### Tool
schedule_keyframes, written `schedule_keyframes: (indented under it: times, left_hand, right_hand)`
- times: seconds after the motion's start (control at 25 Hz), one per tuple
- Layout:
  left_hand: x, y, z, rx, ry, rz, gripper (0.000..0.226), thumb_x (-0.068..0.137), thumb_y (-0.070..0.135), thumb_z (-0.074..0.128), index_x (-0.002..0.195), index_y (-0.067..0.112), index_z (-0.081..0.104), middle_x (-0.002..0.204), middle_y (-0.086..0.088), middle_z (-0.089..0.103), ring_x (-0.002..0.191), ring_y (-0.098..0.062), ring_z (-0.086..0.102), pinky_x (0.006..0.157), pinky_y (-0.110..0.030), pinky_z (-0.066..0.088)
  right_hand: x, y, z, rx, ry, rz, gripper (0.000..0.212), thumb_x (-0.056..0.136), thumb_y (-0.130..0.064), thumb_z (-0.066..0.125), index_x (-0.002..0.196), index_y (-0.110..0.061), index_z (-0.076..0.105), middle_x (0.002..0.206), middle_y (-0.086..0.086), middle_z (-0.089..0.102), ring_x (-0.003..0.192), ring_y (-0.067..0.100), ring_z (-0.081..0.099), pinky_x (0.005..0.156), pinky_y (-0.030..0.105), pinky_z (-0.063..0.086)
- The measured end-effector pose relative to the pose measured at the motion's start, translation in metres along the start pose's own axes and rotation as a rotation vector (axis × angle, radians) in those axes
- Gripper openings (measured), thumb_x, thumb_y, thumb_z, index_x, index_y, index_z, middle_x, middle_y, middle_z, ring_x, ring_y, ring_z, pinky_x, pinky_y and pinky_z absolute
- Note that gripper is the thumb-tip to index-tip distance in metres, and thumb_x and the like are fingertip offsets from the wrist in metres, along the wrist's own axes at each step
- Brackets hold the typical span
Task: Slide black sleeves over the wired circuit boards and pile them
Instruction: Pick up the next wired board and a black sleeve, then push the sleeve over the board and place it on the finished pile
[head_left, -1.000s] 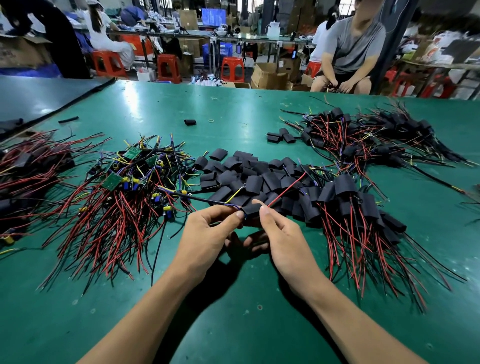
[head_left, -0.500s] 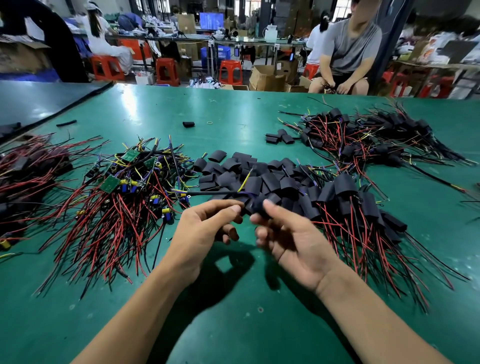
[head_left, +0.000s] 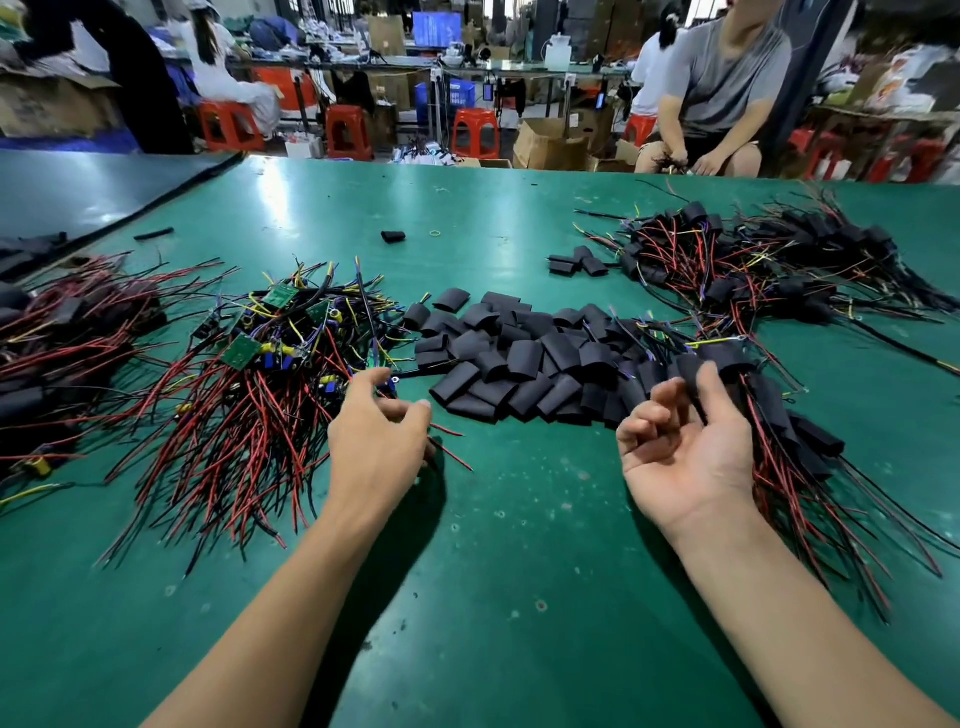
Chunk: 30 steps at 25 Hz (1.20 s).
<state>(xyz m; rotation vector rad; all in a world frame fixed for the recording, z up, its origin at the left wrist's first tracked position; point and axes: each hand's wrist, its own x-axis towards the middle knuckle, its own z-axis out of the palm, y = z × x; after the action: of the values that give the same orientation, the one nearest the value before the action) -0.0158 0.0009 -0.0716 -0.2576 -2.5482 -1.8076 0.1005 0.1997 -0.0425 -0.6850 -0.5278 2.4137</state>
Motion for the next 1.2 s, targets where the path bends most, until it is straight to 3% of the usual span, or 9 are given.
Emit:
schedule_keyframes:
  times: [0.12, 0.24, 0.4, 0.48, 0.56, 0.72, 0.92, 1.04, 1.2]
  left_hand:
    - [0.006, 0.002, -0.005, -0.257, -0.027, -0.157, 0.068, 0.096, 0.008, 0.055, 0.154, 0.017, 0.021, 0.075, -0.012, 0.071, 0.047, -0.022, 0.064, 0.047, -0.031, 0.052]
    - [0.012, 0.001, -0.01, -0.221, -0.076, -0.206, 0.063, 0.094, 0.005, 0.056, 0.152, 0.008, 0.03, 0.072, -0.015, 0.071, 0.043, -0.023, 0.059, 0.04, -0.027, 0.048]
    - [0.015, -0.001, -0.013, -0.081, -0.127, -0.218, 0.038, 0.092, 0.012, 0.063, 0.129, 0.006, 0.057, 0.066, -0.013, 0.071, 0.041, -0.022, 0.054, 0.038, -0.024, 0.043]
    - [0.017, -0.002, -0.013, -0.057, -0.131, -0.197, 0.023, 0.091, 0.013, 0.065, 0.111, 0.002, 0.064, 0.058, -0.01, 0.066, 0.039, -0.023, 0.055, 0.036, -0.023, 0.041]
    - [0.016, -0.003, -0.011, -0.018, -0.102, -0.16, 0.026, 0.089, 0.015, 0.066, 0.114, 0.009, 0.06, 0.052, -0.008, 0.064, 0.038, -0.023, 0.054, 0.035, -0.022, 0.038]
    - [0.016, -0.003, -0.004, 0.168, -0.105, -0.012, 0.049, 0.09, 0.025, 0.066, 0.137, 0.024, 0.053, 0.046, -0.001, 0.061, 0.033, -0.012, 0.053, 0.036, -0.017, 0.039]
    - [0.015, -0.001, 0.001, 0.398, -0.117, 0.086, 0.019, 0.085, 0.045, 0.069, 0.092, 0.027, 0.071, 0.058, 0.003, 0.066, 0.055, -0.011, 0.063, 0.054, -0.023, 0.046]
    - [0.008, -0.002, 0.005, 0.454, -0.063, 0.147, 0.028, 0.08, 0.048, 0.073, 0.07, 0.024, 0.064, 0.062, 0.006, 0.062, 0.068, -0.015, 0.061, 0.059, -0.027, 0.042]
    - [0.003, -0.001, 0.005, 0.526, -0.08, 0.178, 0.04, 0.075, 0.057, 0.075, 0.079, 0.02, 0.058, 0.082, 0.0, 0.061, 0.082, -0.022, 0.057, 0.068, -0.033, 0.044]
  right_hand:
    - [0.004, 0.001, -0.002, -0.005, -0.002, 0.001, 0.05, 0.098, -0.061, 0.04, 0.069, -0.022, 0.053, 0.049, -0.01, 0.05, 0.036, 0.006, 0.039, 0.041, 0.013, 0.034]
    - [0.004, 0.005, -0.002, -0.168, -0.097, -0.039, 0.052, 0.094, -0.065, 0.045, 0.073, -0.021, 0.063, 0.058, -0.008, 0.059, 0.042, 0.006, 0.049, 0.043, 0.016, 0.042]
    - [0.003, 0.025, -0.009, -0.974, -0.29, -0.416, 0.026, 0.097, -0.04, 0.059, 0.095, -0.019, 0.073, 0.091, -0.002, 0.077, 0.076, 0.01, 0.07, 0.066, 0.023, 0.055]
    - [0.005, 0.036, -0.017, -1.376, -0.371, -0.707, 0.009, 0.094, -0.024, 0.068, 0.098, -0.021, 0.075, 0.096, -0.009, 0.075, 0.092, 0.007, 0.068, 0.085, 0.021, 0.052]
    - [0.008, 0.041, -0.023, -1.566, -0.446, -0.833, 0.012, 0.091, -0.019, 0.072, 0.103, -0.02, 0.075, 0.106, -0.009, 0.071, 0.105, 0.008, 0.062, 0.097, 0.019, 0.043]
    - [0.017, 0.037, -0.028, -1.737, -0.444, -0.891, 0.025, 0.09, -0.022, 0.072, 0.115, -0.02, 0.073, 0.125, -0.004, 0.065, 0.123, 0.018, 0.05, 0.109, 0.035, 0.035]
    - [0.027, 0.043, -0.034, -2.088, -0.369, -0.826, 0.049, 0.097, -0.044, 0.055, 0.145, -0.031, 0.049, 0.157, -0.008, 0.035, 0.139, 0.013, 0.021, 0.108, 0.031, 0.017]
    - [0.028, 0.041, -0.035, -2.017, -0.344, -0.93, 0.046, 0.093, -0.047, 0.053, 0.134, -0.028, 0.06, 0.143, -0.007, 0.052, 0.128, 0.013, 0.029, 0.095, 0.029, 0.021]
    - [0.032, 0.031, -0.036, -2.087, -0.289, -0.917, 0.056, 0.094, -0.047, 0.056, 0.146, -0.029, 0.046, 0.154, -0.003, 0.039, 0.133, 0.016, 0.023, 0.104, 0.037, 0.023]
